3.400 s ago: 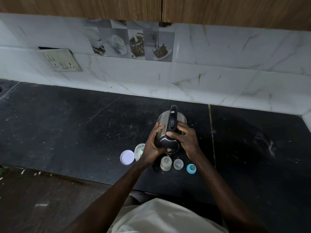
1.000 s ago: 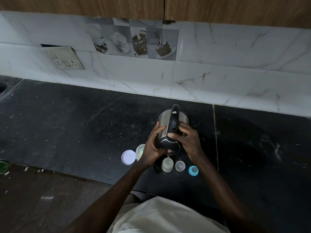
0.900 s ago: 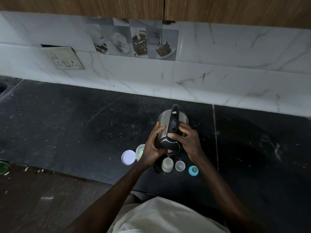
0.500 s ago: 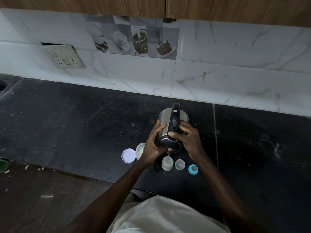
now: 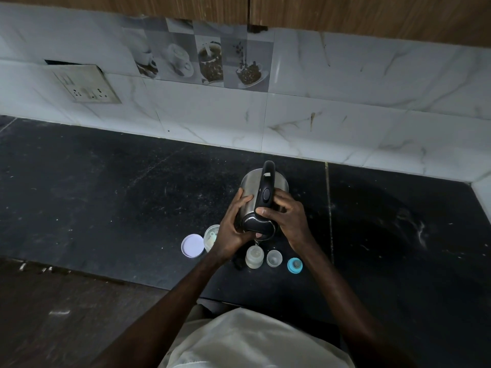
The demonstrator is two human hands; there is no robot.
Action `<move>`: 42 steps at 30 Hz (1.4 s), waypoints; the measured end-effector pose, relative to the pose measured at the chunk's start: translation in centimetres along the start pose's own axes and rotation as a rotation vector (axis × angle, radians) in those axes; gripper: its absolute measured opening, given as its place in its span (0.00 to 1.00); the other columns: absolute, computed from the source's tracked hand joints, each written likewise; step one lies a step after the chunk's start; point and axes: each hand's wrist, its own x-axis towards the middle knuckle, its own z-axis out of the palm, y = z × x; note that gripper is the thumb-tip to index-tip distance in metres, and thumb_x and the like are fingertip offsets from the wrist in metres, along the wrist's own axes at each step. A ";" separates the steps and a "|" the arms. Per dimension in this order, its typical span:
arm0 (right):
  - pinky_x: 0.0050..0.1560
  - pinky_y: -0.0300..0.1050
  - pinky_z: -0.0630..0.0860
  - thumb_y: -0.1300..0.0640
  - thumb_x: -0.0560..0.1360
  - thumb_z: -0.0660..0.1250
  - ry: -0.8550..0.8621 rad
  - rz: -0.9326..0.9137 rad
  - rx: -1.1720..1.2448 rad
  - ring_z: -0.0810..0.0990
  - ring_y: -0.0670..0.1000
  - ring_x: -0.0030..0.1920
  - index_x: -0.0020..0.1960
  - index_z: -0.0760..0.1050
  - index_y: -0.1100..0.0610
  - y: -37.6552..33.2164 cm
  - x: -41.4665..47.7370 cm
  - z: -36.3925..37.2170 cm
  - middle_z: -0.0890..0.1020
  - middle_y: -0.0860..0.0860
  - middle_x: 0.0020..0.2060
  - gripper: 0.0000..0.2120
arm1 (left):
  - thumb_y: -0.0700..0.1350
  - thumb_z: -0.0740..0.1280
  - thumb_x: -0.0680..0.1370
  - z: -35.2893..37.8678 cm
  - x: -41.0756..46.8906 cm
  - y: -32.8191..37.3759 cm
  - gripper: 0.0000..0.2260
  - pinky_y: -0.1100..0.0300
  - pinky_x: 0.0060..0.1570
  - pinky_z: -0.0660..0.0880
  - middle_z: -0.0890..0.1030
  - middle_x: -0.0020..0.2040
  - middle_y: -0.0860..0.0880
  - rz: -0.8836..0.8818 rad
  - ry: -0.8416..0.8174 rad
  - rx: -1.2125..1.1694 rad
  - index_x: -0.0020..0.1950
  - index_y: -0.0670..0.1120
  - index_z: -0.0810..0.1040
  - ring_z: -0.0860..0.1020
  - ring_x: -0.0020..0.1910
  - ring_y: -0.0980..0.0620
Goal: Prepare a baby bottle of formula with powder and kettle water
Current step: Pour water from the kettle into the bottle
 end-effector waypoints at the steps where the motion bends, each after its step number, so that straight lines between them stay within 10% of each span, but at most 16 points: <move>1: 0.60 0.40 0.80 0.62 0.71 0.81 -0.001 0.003 0.005 0.82 0.46 0.63 0.59 0.86 0.59 0.0 0.0 0.0 0.84 0.47 0.60 0.17 | 0.41 0.84 0.69 0.0 0.0 0.0 0.42 0.40 0.80 0.63 0.57 0.86 0.52 0.000 -0.001 -0.003 0.80 0.49 0.69 0.56 0.84 0.55; 21: 0.62 0.48 0.81 0.62 0.71 0.80 -0.019 0.023 0.012 0.82 0.48 0.63 0.58 0.86 0.59 0.9 0.1 0.0 0.84 0.48 0.60 0.15 | 0.40 0.84 0.69 0.3 -0.2 -0.8 0.42 0.37 0.80 0.62 0.57 0.86 0.50 -0.024 0.023 -0.009 0.80 0.49 0.69 0.55 0.85 0.54; 28: 0.58 0.44 0.82 0.63 0.71 0.80 -0.004 0.046 0.061 0.85 0.50 0.60 0.57 0.86 0.61 1.1 1.1 0.2 0.86 0.50 0.57 0.15 | 0.44 0.84 0.68 0.1 0.4 -1.1 0.43 0.50 0.80 0.63 0.58 0.86 0.52 -0.089 0.006 -0.047 0.80 0.53 0.69 0.56 0.84 0.57; 33: 0.60 0.57 0.83 0.60 0.72 0.80 0.017 0.130 0.091 0.86 0.56 0.57 0.55 0.86 0.60 1.3 3.3 0.3 0.87 0.54 0.54 0.12 | 0.42 0.82 0.64 -0.2 2.0 -0.4 0.43 0.63 0.72 0.71 0.64 0.81 0.61 -0.232 -0.014 -0.182 0.76 0.60 0.72 0.65 0.78 0.66; 38: 0.52 0.57 0.82 0.55 0.73 0.79 0.076 0.211 0.114 0.86 0.54 0.46 0.51 0.86 0.61 1.8 5.8 0.7 0.87 0.60 0.47 0.11 | 0.33 0.81 0.64 -1.0 5.3 0.8 0.39 0.40 0.60 0.83 0.83 0.66 0.51 -0.385 -0.037 -0.303 0.70 0.58 0.78 0.83 0.64 0.44; 42: 0.52 0.58 0.82 0.52 0.75 0.78 0.050 0.250 0.109 0.86 0.57 0.44 0.50 0.85 0.63 1.8 8.6 0.9 0.88 0.62 0.45 0.13 | 0.32 0.78 0.70 -1.6 8.0 2.8 0.35 0.44 0.47 0.85 0.84 0.59 0.52 -0.531 -0.049 -0.313 0.71 0.59 0.75 0.84 0.57 0.44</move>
